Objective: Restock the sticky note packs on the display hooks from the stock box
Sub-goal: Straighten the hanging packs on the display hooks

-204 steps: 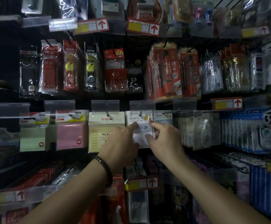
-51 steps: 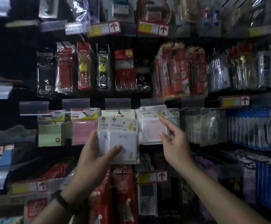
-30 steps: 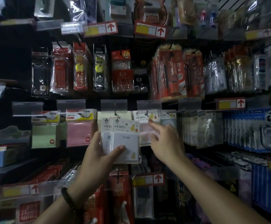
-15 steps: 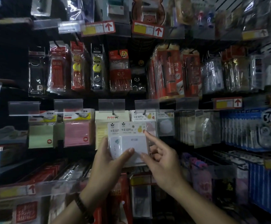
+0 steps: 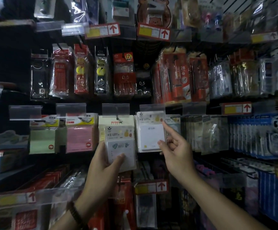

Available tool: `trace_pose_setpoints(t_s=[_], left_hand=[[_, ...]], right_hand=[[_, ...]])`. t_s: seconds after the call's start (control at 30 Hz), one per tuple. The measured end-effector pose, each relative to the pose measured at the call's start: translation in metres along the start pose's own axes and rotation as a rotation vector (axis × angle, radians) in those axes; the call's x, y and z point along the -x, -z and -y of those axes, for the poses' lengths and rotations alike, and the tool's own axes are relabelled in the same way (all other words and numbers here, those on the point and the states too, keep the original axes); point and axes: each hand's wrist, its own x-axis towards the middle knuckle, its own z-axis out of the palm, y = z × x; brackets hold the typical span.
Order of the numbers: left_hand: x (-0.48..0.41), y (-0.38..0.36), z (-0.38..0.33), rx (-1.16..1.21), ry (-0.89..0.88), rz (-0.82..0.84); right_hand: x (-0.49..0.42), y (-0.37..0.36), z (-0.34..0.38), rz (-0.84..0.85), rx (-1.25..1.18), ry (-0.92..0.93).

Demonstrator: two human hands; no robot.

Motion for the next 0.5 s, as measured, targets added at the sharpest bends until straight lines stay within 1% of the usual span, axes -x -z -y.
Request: trace_pose_setpoints(t_s=[0.27,0.4,0.5], left_hand=[[0.000,0.005,-0.003,0.000,-0.015,-0.029],[-0.002,0.001,-0.004,0.022,0.009,-0.019],[-0.002,-0.004,-0.005,0.034,0.025,0.006]], right_hand=[[-0.011,-0.008,-0.008,-0.109,0.260,-0.033],[-0.013,-0.013,0.004,-0.076,0.453,0.008],[-0.018,-0.011,0.010,-0.095,0.658,0.009]])
